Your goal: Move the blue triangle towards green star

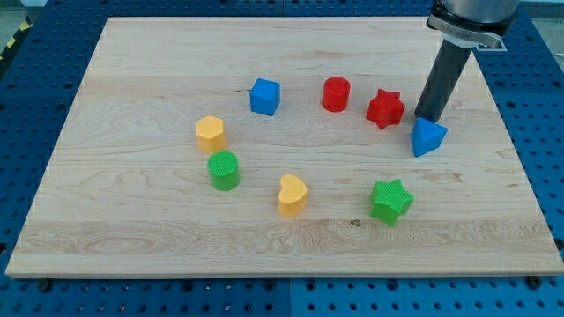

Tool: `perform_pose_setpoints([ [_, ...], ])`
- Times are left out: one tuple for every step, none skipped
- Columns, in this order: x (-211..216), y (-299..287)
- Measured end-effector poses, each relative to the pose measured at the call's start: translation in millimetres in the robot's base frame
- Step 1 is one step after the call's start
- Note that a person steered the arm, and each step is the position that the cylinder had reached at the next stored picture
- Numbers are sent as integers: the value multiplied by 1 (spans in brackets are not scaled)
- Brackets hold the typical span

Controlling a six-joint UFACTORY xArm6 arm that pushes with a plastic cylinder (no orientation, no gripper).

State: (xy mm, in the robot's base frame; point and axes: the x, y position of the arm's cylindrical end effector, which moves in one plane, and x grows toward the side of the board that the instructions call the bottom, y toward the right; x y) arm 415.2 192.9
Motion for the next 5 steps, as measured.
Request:
perform_pose_setpoints([
  [10, 0],
  [23, -2],
  [35, -2],
  [39, -3],
  [46, -3],
])
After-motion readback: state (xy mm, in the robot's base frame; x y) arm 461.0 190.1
